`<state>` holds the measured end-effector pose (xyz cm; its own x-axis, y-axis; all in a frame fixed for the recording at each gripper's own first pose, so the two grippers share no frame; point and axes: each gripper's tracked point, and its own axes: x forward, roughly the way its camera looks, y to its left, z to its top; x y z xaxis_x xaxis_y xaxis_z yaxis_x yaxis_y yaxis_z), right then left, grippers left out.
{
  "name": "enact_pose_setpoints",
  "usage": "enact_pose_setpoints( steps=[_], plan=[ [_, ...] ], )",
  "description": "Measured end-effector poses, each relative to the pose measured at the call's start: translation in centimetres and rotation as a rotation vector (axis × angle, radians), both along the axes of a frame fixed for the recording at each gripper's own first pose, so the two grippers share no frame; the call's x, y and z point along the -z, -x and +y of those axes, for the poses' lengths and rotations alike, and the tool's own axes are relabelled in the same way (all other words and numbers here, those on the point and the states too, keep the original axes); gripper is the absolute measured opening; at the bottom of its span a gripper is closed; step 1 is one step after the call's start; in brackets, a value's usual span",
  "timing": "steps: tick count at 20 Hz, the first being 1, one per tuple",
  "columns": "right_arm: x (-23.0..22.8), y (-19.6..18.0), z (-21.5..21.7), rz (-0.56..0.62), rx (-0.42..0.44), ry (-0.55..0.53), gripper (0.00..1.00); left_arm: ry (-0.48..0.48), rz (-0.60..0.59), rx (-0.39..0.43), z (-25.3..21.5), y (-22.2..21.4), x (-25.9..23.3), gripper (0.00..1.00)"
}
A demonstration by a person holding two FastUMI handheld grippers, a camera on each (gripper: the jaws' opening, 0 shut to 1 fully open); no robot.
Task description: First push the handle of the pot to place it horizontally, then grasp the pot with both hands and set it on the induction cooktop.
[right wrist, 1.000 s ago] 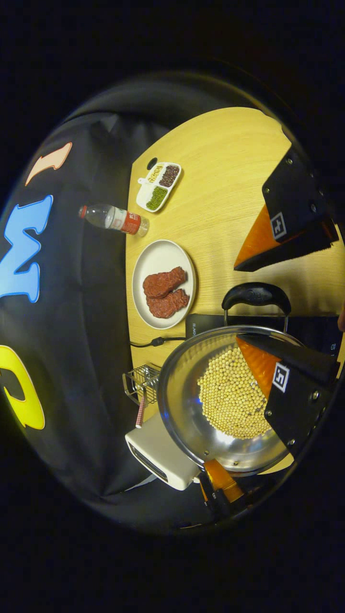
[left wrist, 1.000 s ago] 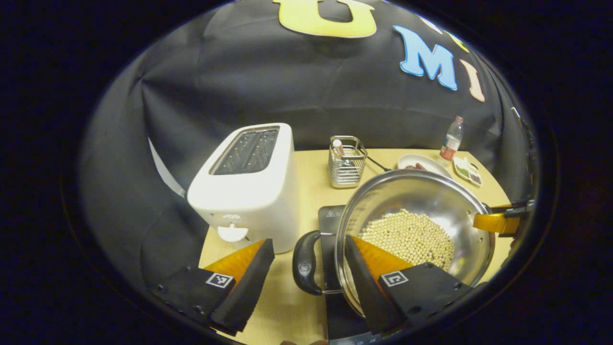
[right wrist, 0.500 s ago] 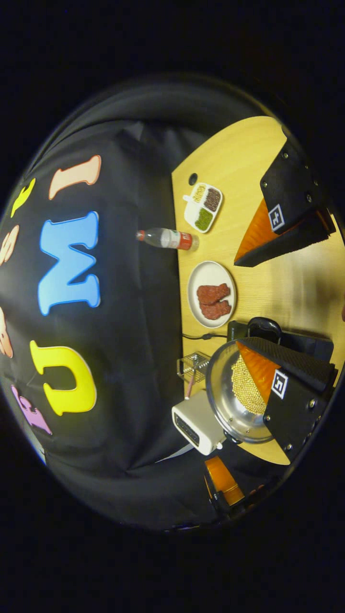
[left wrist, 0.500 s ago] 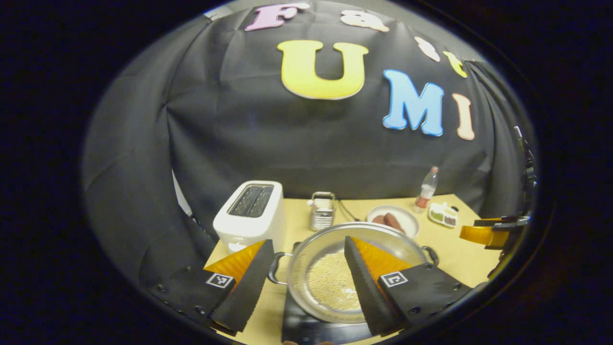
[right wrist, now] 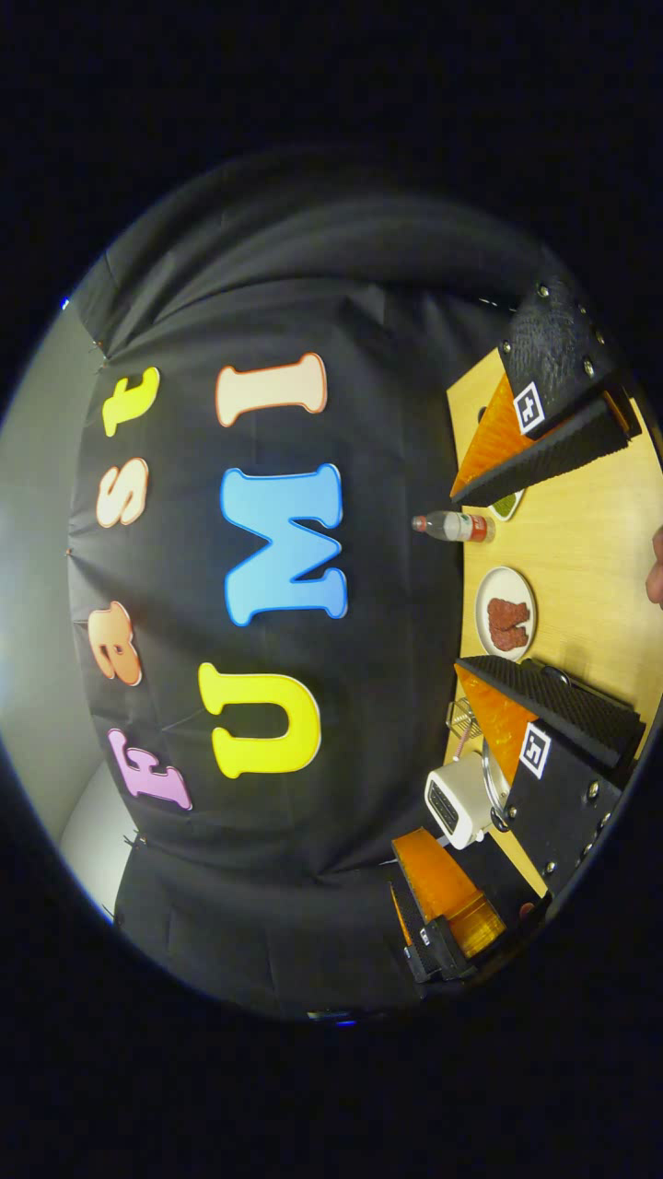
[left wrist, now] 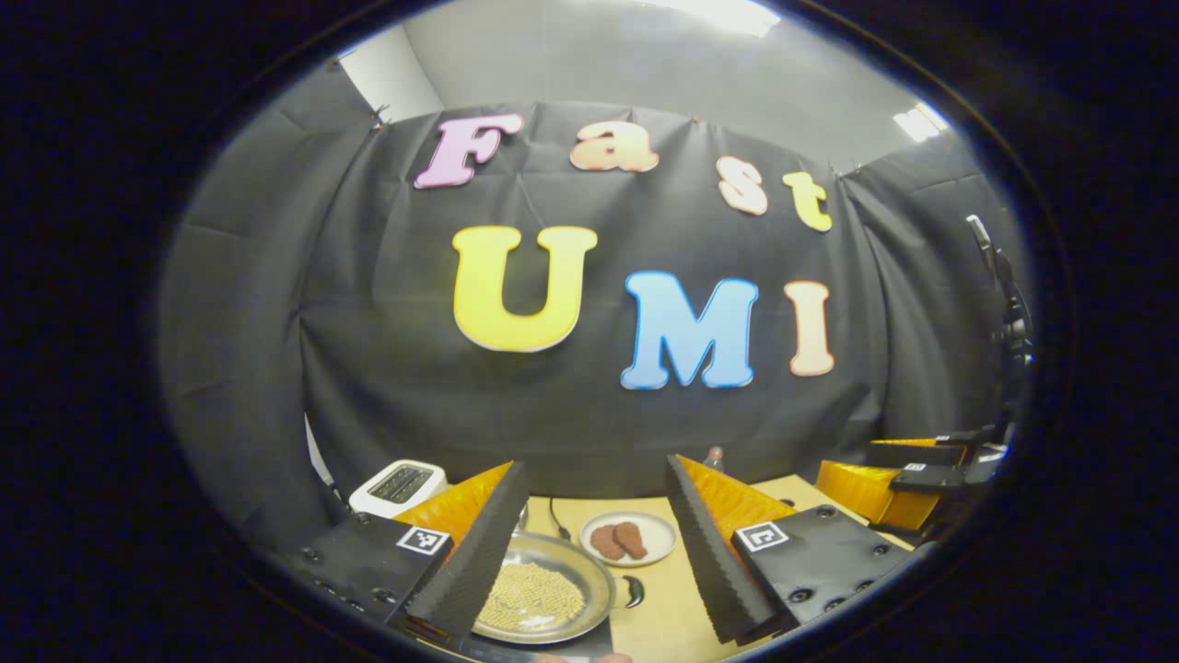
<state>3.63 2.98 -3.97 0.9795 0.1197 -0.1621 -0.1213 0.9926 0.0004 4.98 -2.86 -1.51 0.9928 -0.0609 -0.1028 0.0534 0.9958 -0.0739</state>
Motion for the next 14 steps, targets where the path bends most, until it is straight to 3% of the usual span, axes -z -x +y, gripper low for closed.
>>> enact_pose_setpoints(
  steps=[3,9,14],
  plan=[
    [-1.9,0.6,-2.1,-0.044,-0.007,-0.014,0.98,-0.006,-0.046,-0.020,-2.6,1.7,-2.7,0.98],
    [-3.2,1.6,-4.2,-0.054,-0.044,-0.054,0.98,-0.062,-0.038,-0.080,-4.8,3.6,-2.0,0.95],
    [-2.9,2.3,-4.6,-0.043,-0.051,-0.062,0.98,-0.053,-0.051,-0.091,-5.0,4.9,-2.4,0.97]
  ],
)
